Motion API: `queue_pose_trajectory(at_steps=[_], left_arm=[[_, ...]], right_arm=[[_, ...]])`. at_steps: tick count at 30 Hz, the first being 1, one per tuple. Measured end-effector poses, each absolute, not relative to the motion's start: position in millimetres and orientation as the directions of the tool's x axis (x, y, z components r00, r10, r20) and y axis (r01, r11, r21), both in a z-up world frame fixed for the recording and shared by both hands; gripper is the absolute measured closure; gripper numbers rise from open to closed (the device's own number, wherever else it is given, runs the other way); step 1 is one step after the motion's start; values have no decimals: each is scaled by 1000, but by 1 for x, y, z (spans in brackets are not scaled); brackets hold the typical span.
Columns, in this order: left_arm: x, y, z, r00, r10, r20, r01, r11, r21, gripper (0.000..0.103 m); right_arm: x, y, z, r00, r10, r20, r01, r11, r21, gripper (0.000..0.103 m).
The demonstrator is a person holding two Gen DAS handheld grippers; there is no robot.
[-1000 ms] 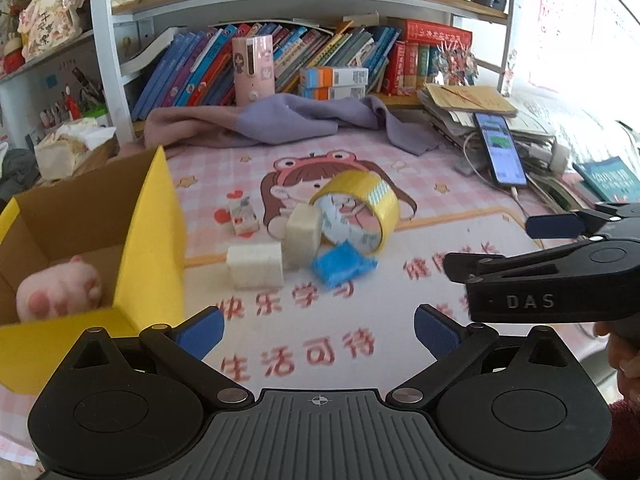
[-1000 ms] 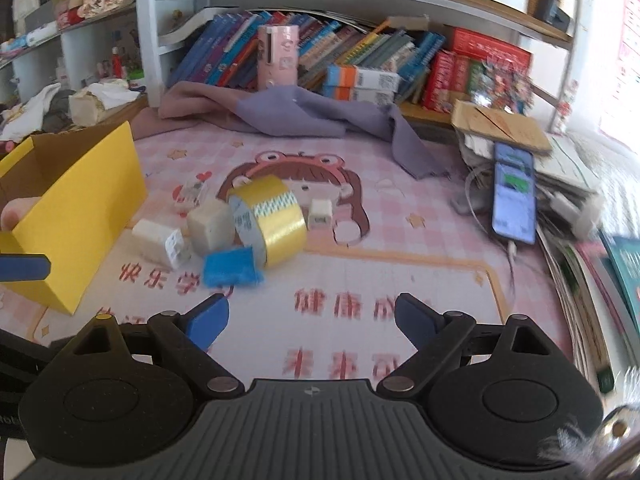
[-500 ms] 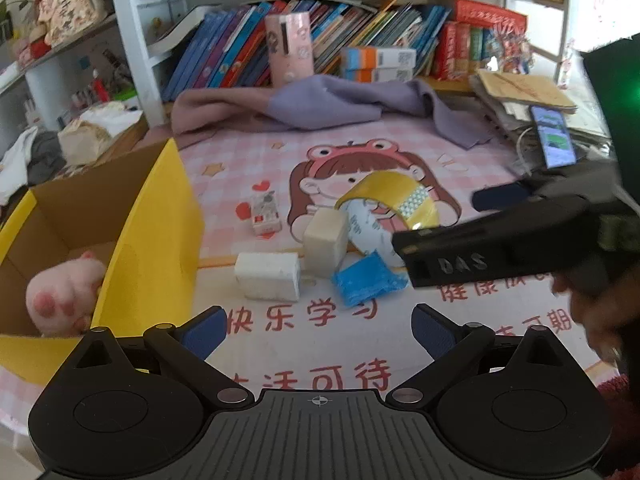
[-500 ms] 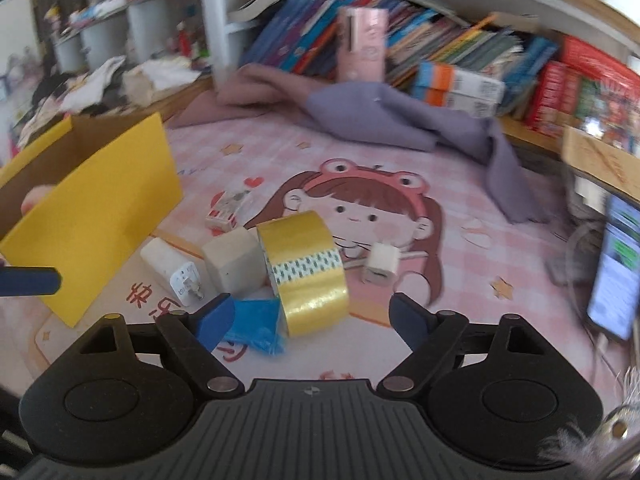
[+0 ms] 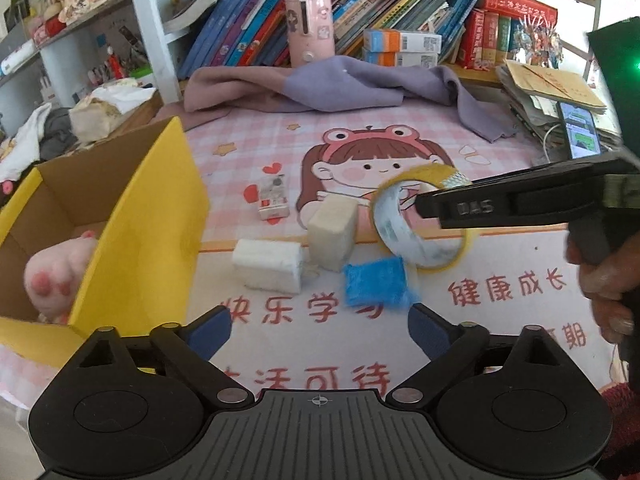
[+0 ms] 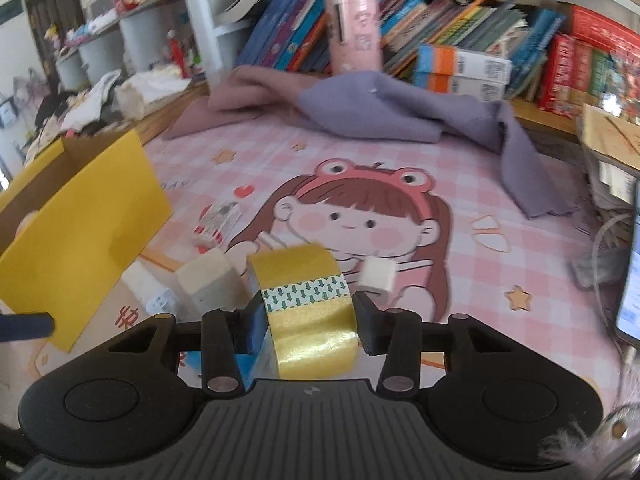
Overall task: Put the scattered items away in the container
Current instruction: 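Grasp the clear tape roll with the right gripper, then grasp the blue packet with the left gripper while the right holds the tape roll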
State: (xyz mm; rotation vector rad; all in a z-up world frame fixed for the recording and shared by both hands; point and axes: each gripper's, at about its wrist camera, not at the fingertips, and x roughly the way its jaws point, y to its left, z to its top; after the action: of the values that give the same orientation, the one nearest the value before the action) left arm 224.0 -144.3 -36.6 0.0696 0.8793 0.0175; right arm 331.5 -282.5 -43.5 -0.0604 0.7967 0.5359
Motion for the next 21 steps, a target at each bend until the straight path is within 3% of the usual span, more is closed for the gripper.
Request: queue_pose_trajectory(at_steps=[4, 12, 16, 21], left_arm=[[237, -154, -46, 621, 7, -784, 46, 998, 45, 24], [256, -183, -65, 599, -37, -800, 151, 986, 67, 26], [269, -179, -73, 580, -8, -815, 96, 994, 60, 50], [279, -170, -81, 561, -24, -827, 36, 999, -4, 53]], right_arm=[[325, -303, -39, 584, 417, -696, -447, 881, 153, 63], [316, -335, -40, 605, 361, -710, -385, 913, 136, 65], [315, -343, -40, 611, 342, -714, -365, 922, 129, 65], [312, -350, -39, 613, 339, -714, -361, 924, 129, 66]])
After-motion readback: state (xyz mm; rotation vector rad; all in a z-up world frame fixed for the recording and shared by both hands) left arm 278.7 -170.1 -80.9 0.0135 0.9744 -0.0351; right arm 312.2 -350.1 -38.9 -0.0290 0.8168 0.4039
